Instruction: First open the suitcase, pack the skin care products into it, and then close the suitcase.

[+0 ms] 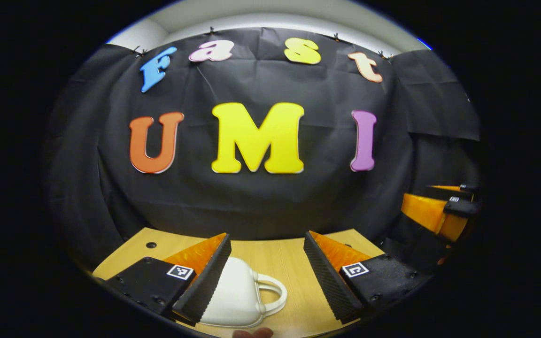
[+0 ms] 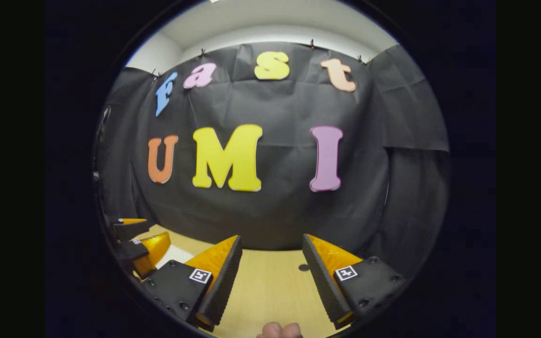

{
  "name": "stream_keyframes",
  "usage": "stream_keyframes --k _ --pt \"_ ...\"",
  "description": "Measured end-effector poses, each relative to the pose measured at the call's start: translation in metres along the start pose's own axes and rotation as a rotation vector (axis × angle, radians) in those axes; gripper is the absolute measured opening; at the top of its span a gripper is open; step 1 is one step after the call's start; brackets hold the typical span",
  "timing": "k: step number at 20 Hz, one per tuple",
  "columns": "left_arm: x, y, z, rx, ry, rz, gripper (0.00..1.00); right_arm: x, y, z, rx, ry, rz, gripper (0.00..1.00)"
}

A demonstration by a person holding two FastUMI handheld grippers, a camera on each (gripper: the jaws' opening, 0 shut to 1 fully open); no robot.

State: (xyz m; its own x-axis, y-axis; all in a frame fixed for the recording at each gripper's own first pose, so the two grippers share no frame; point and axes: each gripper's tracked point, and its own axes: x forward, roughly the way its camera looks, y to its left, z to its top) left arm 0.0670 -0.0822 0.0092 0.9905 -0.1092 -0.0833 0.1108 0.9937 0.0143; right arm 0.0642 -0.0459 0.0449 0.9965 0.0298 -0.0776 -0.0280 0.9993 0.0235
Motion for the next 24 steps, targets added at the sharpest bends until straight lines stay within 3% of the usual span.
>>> stream_keyframes --k 1,3,7,8,17,24 --pt "-0.007 0.008 0.015 -0.019 -0.028 0.021 0.98 0.001 0.008 0.009 -0.003 -0.03 -0.002 0.72" --pt "-0.018 0.022 0.032 -0.044 -0.067 0.053 0.98 -0.001 0.026 0.018 -0.006 -0.065 0.017 0.77" --pt "-0.034 0.052 0.051 -0.038 -0.108 0.102 0.96 -0.006 0.049 0.014 -0.023 -0.082 0.038 0.74" --pt "-0.037 0.056 0.05 -0.031 -0.106 0.113 0.95 -0.006 0.054 0.013 -0.014 -0.08 0.039 0.77" --pt "-0.058 0.088 0.046 -0.06 -0.089 0.16 0.96 -0.014 0.108 0.011 -0.045 -0.073 0.116 0.77" --pt "-0.063 0.095 0.038 -0.065 -0.063 0.178 0.96 -0.014 0.115 0.008 -0.047 -0.073 0.117 0.77"
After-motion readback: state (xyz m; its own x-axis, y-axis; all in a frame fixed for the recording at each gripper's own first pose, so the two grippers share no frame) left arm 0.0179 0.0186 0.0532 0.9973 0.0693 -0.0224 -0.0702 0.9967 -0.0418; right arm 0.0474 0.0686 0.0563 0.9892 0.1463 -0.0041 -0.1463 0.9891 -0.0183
